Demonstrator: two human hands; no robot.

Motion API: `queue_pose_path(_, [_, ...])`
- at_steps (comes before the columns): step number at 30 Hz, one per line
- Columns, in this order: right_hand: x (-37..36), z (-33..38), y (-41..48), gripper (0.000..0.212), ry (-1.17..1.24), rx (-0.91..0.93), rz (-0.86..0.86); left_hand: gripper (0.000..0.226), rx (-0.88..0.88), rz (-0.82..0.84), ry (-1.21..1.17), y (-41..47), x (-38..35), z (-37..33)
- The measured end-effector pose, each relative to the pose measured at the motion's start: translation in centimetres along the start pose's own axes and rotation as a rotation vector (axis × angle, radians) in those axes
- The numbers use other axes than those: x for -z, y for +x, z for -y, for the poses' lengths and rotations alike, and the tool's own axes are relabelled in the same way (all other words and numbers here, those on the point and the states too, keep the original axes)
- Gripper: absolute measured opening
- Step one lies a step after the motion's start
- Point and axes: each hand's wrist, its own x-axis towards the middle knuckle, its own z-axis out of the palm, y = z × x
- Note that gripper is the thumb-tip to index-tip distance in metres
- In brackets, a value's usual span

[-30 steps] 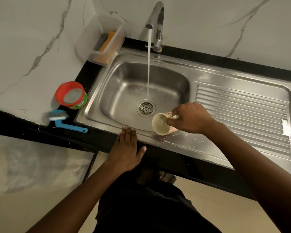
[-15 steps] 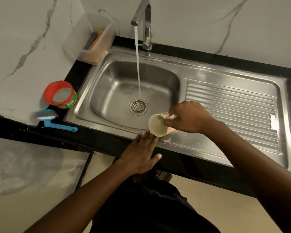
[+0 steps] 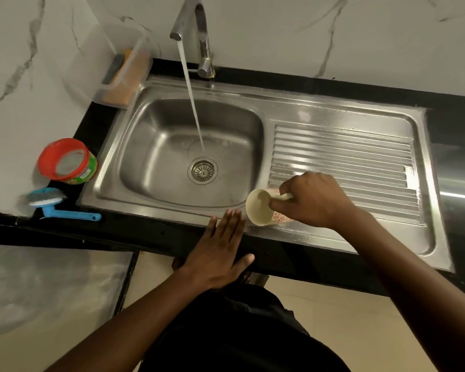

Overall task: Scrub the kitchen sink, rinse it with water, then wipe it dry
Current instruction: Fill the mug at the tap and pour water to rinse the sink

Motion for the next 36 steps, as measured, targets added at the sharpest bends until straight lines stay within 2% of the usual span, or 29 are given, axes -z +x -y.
queue_pose_path(8, [-0.4,0.9,-1.3,0.053,-0.054,0.003,-0.005,0.084,-0.044,-0.004,-0.017,1.8,0.8,-1.2])
queue_pose_path(13, [-0.3,-1.3,-3.0,0.047,0.094,-0.141,0.017,0.083,0.113,-0.042,0.010,0.0,0.4,2.5])
queue_pose_path(17, [-0.7,-3.2,-4.4,0.058,0.277,-0.292,-0.001,0.084,0.212,-0.077,-0.008,-1.1,0.7,4.8])
queue_pose_path(20, [-0.9,-3.5,-4.9,0.056,0.330,-0.329,-0.032,0.090,0.247,-0.033,-0.020,-0.6,1.2,4.1])
queue_pose_path(25, [-0.9,-1.4,-3.9,0.053,0.251,-0.325,-0.061,0.093,0.065,0.037,-0.057,1.1,1.7,0.9])
queue_pose_path(29, [-1.2,0.4,-2.8,0.050,0.214,-0.318,-0.049,0.087,-0.063,0.033,-0.068,2.8,1.8,-0.5])
queue_pose_path(32, [-1.2,0.4,-3.1,0.049,0.221,-0.368,-0.035,0.082,-0.246,0.032,-0.029,4.1,1.8,-0.5])
queue_pose_path(36, [-0.7,-1.1,-5.6,0.049,0.272,-0.477,-0.017,0.080,-0.328,0.015,-0.039,6.0,2.4,-0.6])
